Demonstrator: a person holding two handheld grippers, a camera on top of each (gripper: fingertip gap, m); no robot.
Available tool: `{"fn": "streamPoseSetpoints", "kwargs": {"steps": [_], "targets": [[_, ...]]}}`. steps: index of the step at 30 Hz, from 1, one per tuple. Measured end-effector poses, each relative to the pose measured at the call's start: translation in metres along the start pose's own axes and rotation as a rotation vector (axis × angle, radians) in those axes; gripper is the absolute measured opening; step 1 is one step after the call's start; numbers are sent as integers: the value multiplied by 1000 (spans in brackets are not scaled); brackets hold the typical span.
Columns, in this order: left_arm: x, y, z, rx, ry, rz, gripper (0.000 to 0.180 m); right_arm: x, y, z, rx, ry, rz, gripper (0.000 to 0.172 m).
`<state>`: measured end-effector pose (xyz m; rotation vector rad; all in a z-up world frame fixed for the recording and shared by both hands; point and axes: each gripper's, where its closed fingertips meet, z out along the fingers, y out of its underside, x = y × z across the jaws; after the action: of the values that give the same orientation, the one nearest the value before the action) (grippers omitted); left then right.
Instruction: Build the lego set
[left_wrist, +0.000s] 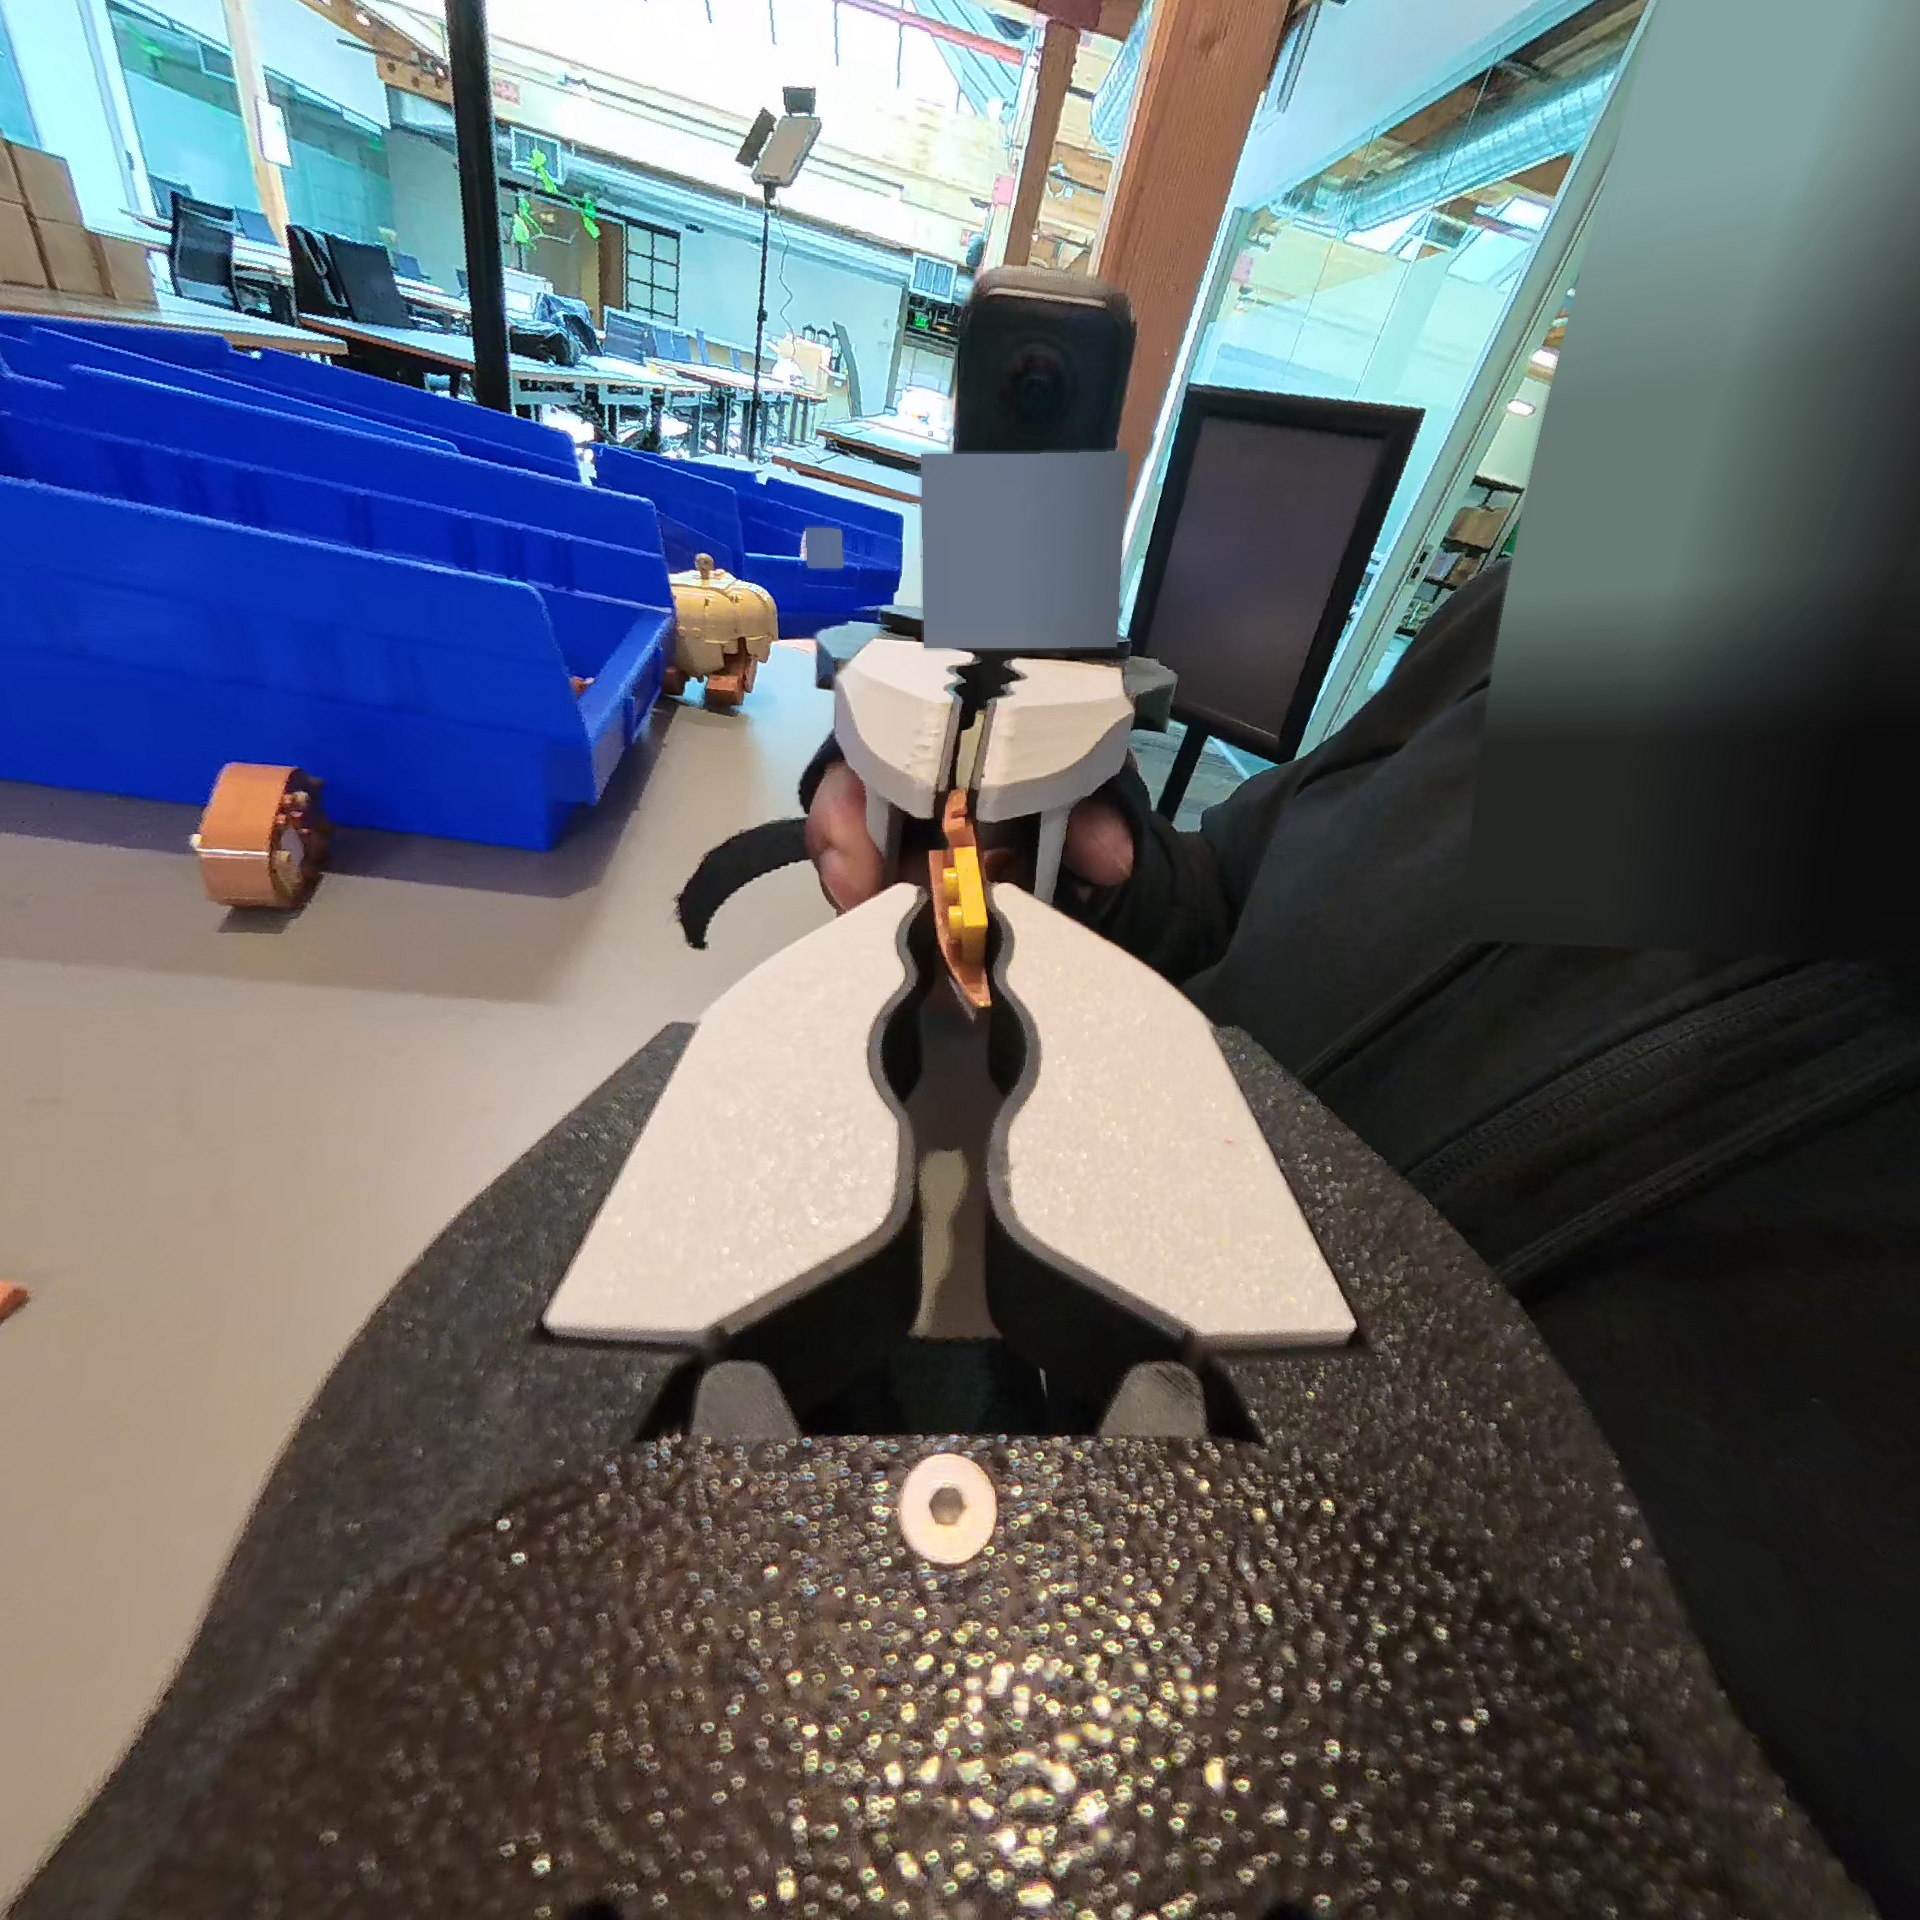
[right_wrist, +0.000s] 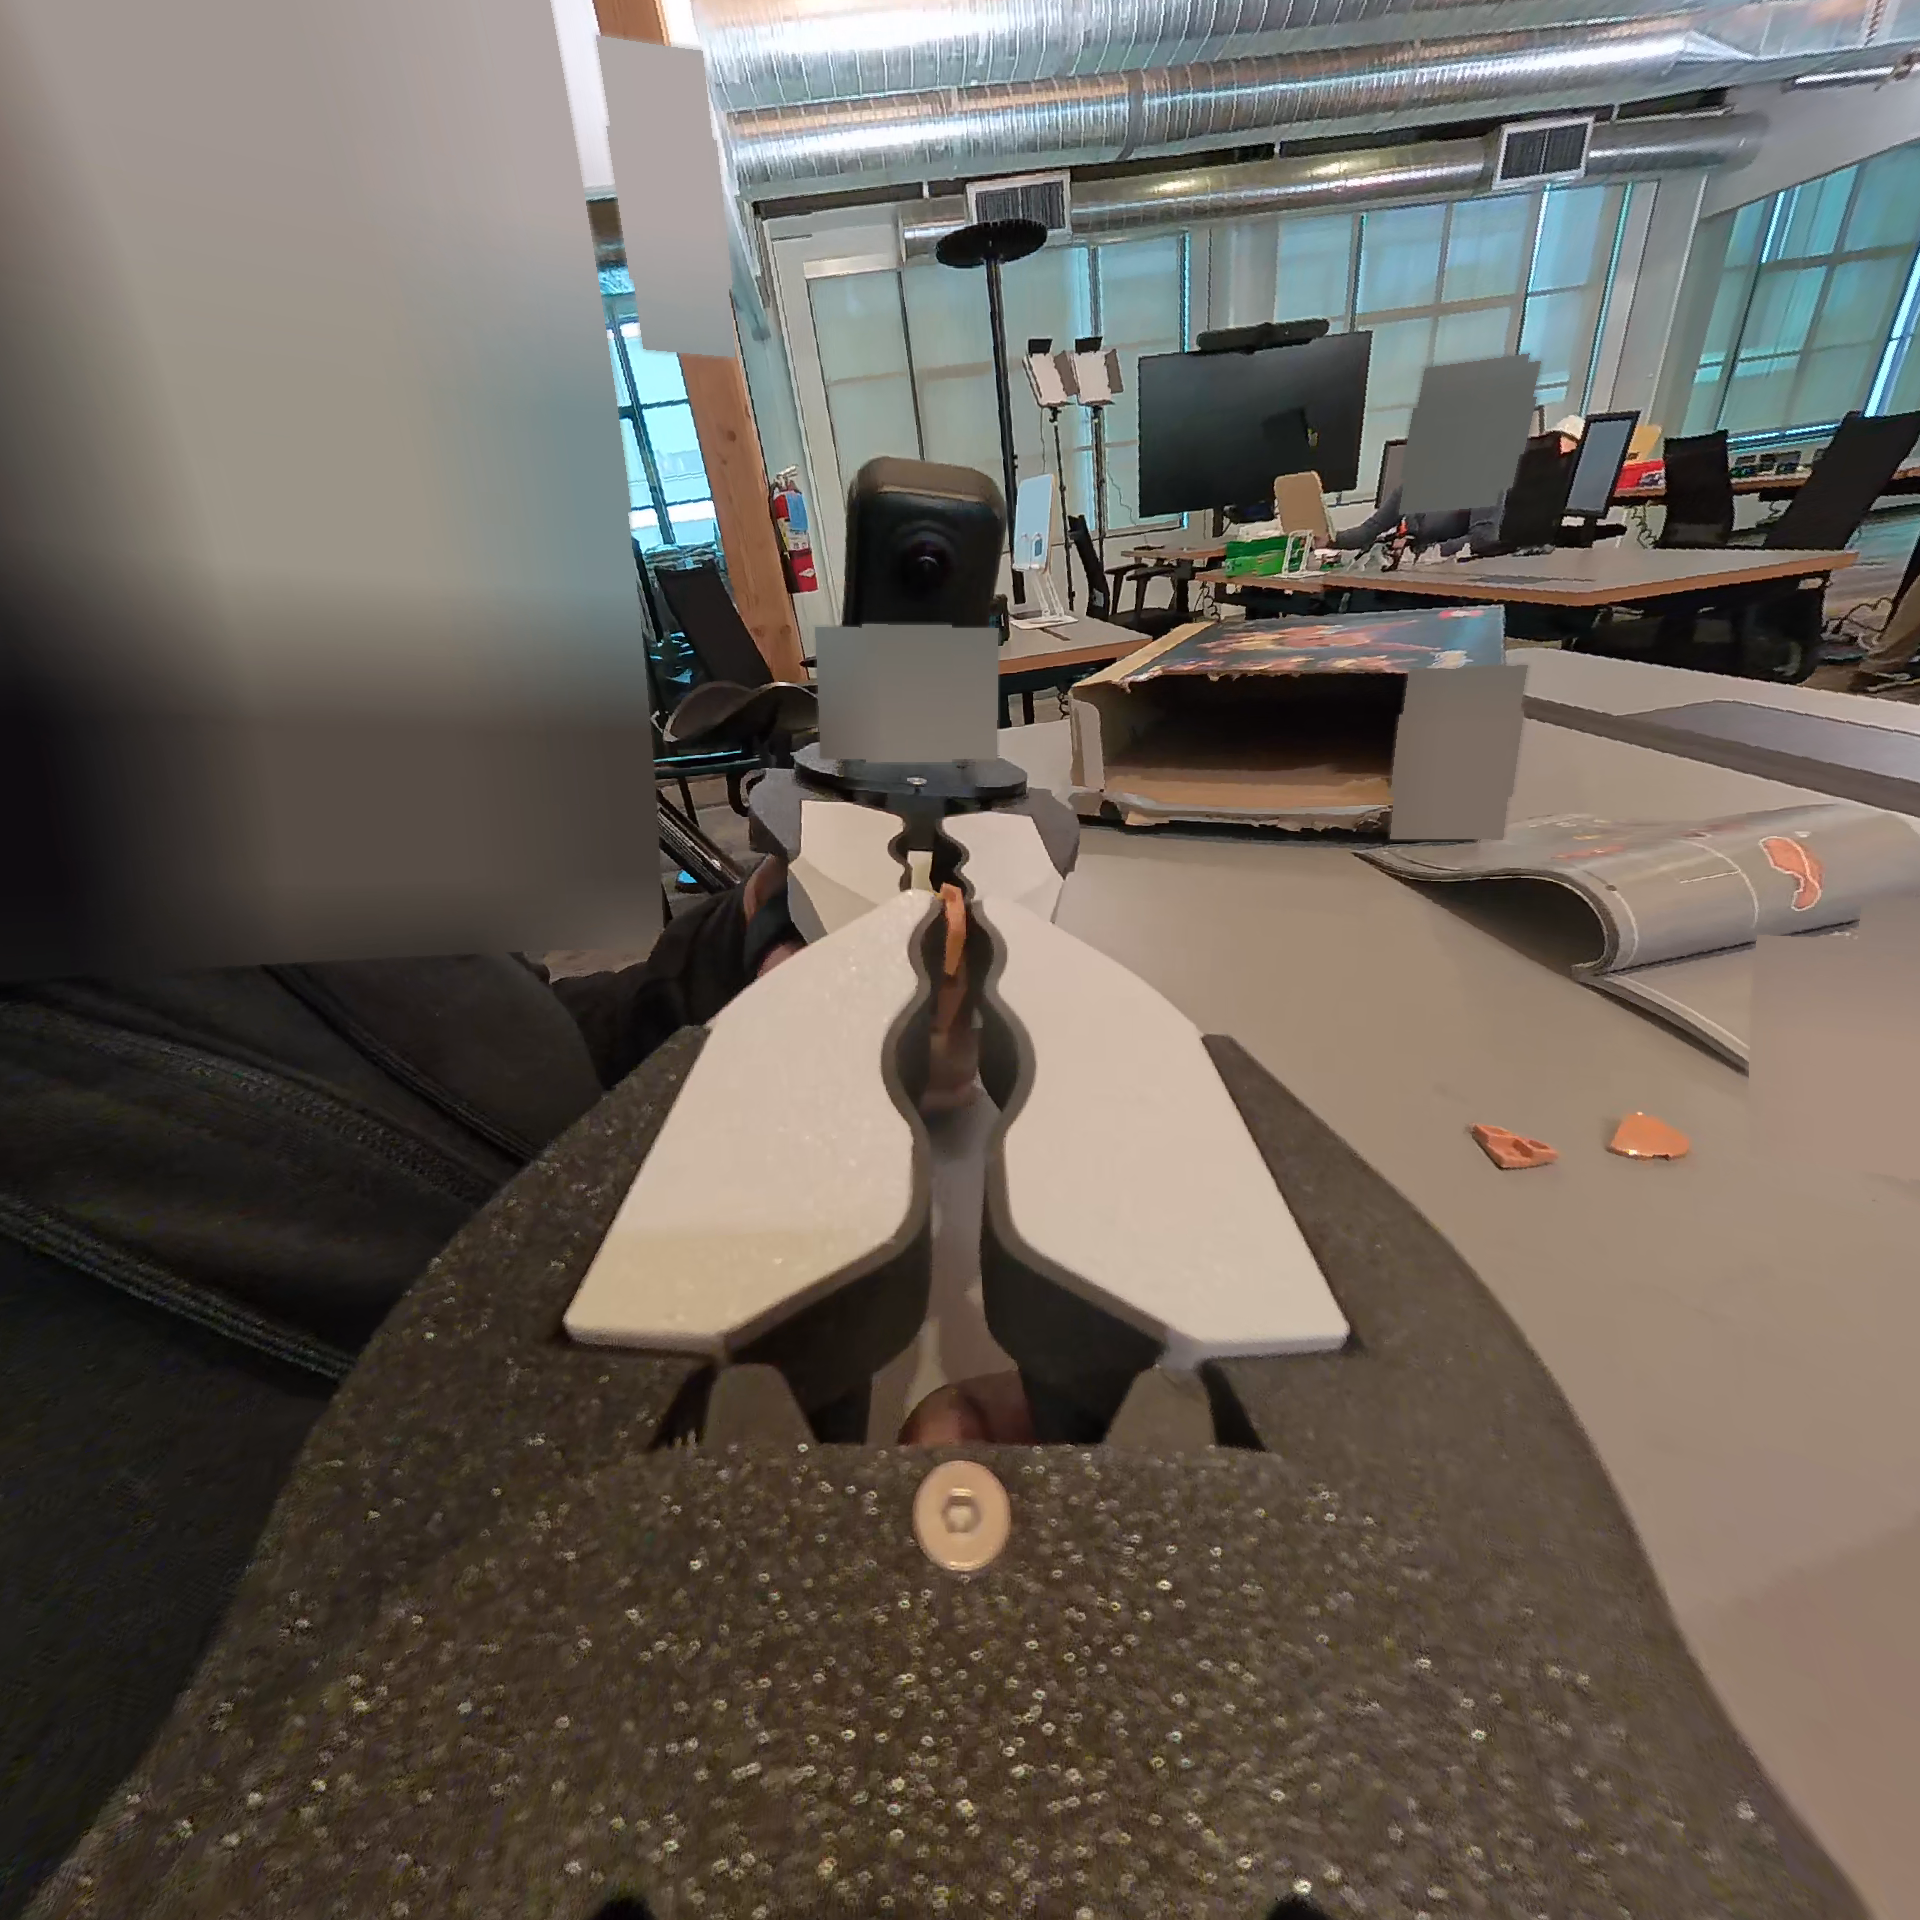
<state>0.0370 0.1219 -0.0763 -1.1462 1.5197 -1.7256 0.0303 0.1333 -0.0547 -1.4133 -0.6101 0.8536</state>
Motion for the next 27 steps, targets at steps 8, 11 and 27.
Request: {"fn": "streamPoseSetpoints", "kwargs": {"steps": [8,11,27], "targets": [[0,-2,0,20,21,-49,10,2,2,1,-7,14,3,2],[-1,-2,0,17,15,-40,10,1,2,1,-11,12,-2,3],[3,0,0,1,4,53,7,-5,5,0,-41,-31,-22,3]]}}
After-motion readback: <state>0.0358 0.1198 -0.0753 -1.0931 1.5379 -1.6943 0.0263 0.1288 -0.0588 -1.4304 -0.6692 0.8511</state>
